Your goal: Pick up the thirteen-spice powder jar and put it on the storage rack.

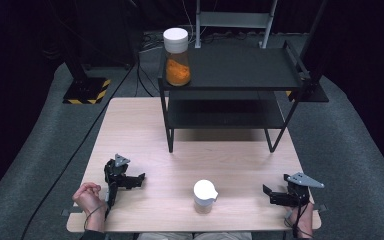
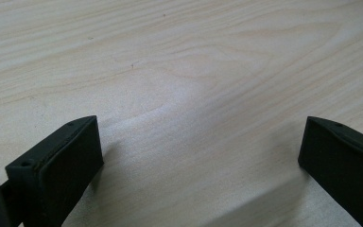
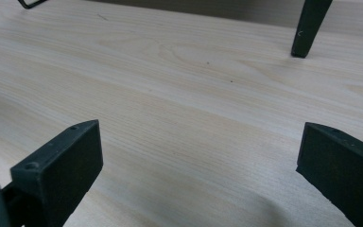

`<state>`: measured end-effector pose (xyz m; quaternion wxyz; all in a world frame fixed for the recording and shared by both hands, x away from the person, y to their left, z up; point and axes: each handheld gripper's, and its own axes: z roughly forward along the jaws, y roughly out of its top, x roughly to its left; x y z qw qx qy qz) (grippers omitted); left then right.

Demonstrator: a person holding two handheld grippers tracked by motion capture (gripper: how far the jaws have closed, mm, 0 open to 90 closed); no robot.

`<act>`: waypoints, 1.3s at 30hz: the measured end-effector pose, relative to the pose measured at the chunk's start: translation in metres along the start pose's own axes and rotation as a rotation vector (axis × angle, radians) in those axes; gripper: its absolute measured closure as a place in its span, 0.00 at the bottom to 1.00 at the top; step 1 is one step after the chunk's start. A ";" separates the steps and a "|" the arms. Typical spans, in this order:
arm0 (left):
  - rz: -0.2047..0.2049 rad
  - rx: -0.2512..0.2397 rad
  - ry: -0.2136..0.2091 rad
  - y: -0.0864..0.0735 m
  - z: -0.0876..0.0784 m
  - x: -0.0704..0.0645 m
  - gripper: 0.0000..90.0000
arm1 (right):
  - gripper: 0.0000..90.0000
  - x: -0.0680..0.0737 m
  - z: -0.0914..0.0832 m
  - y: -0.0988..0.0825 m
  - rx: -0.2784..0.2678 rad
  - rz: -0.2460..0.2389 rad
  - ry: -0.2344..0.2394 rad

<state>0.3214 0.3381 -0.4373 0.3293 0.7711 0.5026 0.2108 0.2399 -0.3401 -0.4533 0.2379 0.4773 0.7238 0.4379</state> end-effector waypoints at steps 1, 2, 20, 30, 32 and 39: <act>0.000 0.000 0.000 0.000 0.000 0.000 0.00 | 0.00 0.001 0.000 0.001 0.004 -0.003 -0.004; 0.000 0.000 0.000 0.000 0.000 0.000 0.00 | 0.00 0.002 0.001 0.001 0.007 -0.005 -0.008; 0.008 0.000 -0.009 0.000 0.000 0.002 0.00 | 0.00 0.081 0.011 -0.004 -0.064 -0.153 0.264; 0.008 -0.001 -0.009 0.000 0.000 0.002 0.00 | 0.00 0.120 0.045 0.006 -0.081 -0.226 0.393; 0.008 -0.001 -0.009 0.000 0.000 0.002 0.00 | 0.00 0.127 0.052 0.008 -0.084 -0.242 0.409; 0.009 -0.001 -0.009 0.000 0.000 0.002 0.00 | 0.07 0.145 0.064 0.010 -0.097 -0.278 0.397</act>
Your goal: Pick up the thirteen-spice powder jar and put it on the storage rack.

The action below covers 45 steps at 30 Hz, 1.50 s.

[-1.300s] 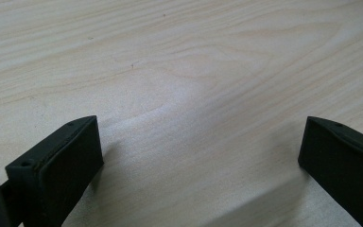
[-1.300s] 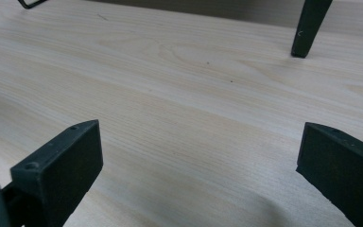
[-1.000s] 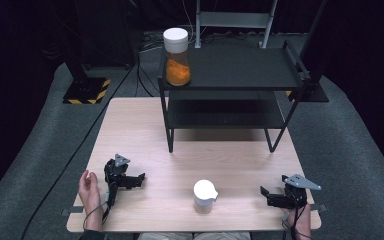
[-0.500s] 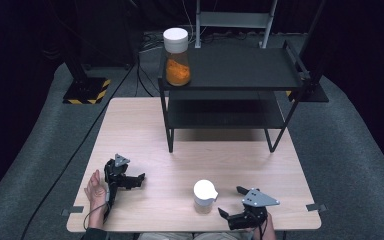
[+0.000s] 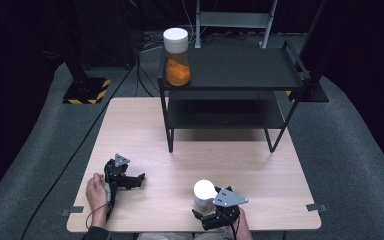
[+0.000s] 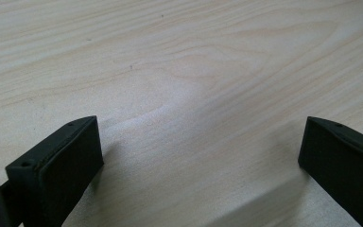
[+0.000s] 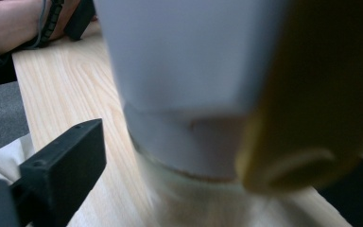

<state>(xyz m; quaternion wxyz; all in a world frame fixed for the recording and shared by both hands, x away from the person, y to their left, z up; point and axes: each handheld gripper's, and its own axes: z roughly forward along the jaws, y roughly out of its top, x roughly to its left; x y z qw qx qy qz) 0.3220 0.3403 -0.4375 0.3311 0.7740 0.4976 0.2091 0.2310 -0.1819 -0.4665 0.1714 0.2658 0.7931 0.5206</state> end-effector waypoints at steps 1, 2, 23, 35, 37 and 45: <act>0.000 0.000 0.000 0.000 0.000 0.000 0.00 | 0.11 0.000 0.000 -0.001 -0.007 0.004 -0.005; 0.000 0.000 0.000 0.000 0.000 0.000 0.00 | 0.15 -0.002 0.001 -0.001 -0.011 0.011 0.005; 0.000 0.000 0.000 0.000 0.000 0.000 0.00 | 0.33 0.002 -0.001 -0.003 -0.036 0.026 -0.025; -0.002 0.000 0.001 0.000 0.000 0.000 0.00 | 0.33 -0.005 -0.018 0.002 -0.051 0.054 -0.070; -0.001 0.000 0.001 0.000 0.000 0.000 0.00 | 0.33 -0.007 -0.022 0.003 -0.055 0.053 -0.082; -0.001 0.000 0.001 0.000 0.000 0.000 0.00 | 0.33 -0.014 -0.036 0.010 -0.068 0.053 -0.135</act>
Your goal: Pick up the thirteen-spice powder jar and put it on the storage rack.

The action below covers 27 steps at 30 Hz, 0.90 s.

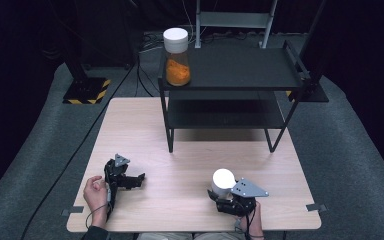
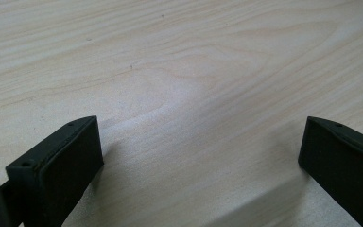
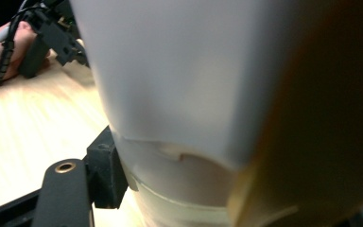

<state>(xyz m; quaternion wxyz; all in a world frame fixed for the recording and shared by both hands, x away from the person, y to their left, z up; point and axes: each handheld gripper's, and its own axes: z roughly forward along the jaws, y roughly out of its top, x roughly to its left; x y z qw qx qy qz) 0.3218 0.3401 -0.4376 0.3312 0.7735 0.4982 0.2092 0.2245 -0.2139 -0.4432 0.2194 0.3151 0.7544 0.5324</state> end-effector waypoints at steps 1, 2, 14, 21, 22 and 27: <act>0.000 0.000 0.000 0.000 0.000 0.000 0.00 | 0.33 -0.001 -0.001 0.001 -0.003 -0.002 -0.006; 0.000 0.000 0.000 0.000 0.000 0.000 0.00 | 0.33 -0.002 -0.003 0.001 -0.006 0.001 -0.011; 0.000 0.000 0.000 0.000 0.000 0.000 0.00 | 0.33 -0.012 -0.013 0.013 -0.005 0.002 -0.065; 0.000 0.000 0.000 0.000 0.000 0.000 0.00 | 0.33 -0.020 -0.018 0.020 -0.007 0.008 -0.090; 0.000 0.000 0.000 0.000 0.000 0.000 0.00 | 0.33 -0.021 -0.019 0.021 -0.008 0.010 -0.095; 0.000 0.000 0.000 0.000 0.000 0.000 0.00 | 0.33 -0.027 -0.025 0.025 -0.013 0.015 -0.111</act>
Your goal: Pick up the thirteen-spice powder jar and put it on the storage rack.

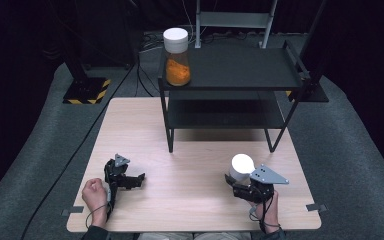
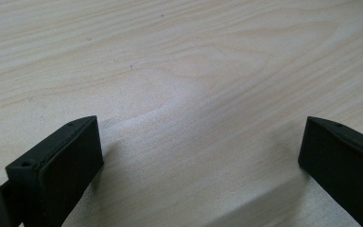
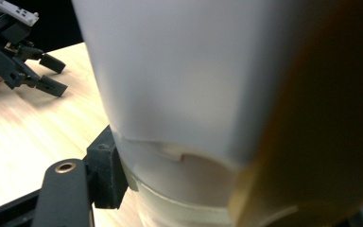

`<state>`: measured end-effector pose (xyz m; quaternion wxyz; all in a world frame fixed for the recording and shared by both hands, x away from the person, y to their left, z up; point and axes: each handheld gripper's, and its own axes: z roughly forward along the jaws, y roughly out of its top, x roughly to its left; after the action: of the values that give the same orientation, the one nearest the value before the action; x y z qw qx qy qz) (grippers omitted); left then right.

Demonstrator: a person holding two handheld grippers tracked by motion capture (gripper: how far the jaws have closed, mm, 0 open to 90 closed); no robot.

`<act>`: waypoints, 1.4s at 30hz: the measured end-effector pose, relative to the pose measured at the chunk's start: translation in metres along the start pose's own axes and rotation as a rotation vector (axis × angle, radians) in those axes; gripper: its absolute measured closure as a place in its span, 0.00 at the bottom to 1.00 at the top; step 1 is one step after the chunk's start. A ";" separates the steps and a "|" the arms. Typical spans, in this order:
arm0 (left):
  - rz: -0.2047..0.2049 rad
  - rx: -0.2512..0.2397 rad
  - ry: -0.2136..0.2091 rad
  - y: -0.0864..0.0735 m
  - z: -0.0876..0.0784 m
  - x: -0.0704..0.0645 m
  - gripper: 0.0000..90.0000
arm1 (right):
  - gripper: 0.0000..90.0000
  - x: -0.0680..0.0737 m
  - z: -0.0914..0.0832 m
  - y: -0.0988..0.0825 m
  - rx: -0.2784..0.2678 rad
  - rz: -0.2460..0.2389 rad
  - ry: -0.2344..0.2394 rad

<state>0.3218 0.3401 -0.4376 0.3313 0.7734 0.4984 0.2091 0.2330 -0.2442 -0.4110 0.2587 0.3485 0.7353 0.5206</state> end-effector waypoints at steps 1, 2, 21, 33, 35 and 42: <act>0.000 0.000 0.000 0.000 0.000 0.000 0.00 | 0.33 -0.001 -0.001 0.001 -0.002 -0.002 -0.004; 0.001 0.000 0.000 0.000 0.000 0.000 0.00 | 0.33 -0.003 -0.002 0.002 -0.004 -0.001 -0.006; 0.000 0.000 0.000 0.000 0.000 0.000 0.00 | 0.33 -0.040 -0.014 0.024 -0.021 -0.006 0.026; -0.009 -0.002 0.009 0.000 0.001 -0.002 0.00 | 0.33 -0.068 -0.019 0.035 -0.014 -0.008 0.053; -0.009 -0.002 0.009 0.000 0.001 -0.002 0.00 | 0.33 -0.071 -0.018 0.039 -0.007 -0.009 0.045; -0.010 -0.002 0.009 0.000 0.001 -0.002 0.00 | 0.33 -0.082 -0.020 0.047 -0.012 -0.009 0.034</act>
<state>0.3216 0.3375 -0.4379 0.3307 0.7698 0.5033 0.2114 0.2808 -0.3095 -0.3586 0.2506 0.3346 0.7380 0.5297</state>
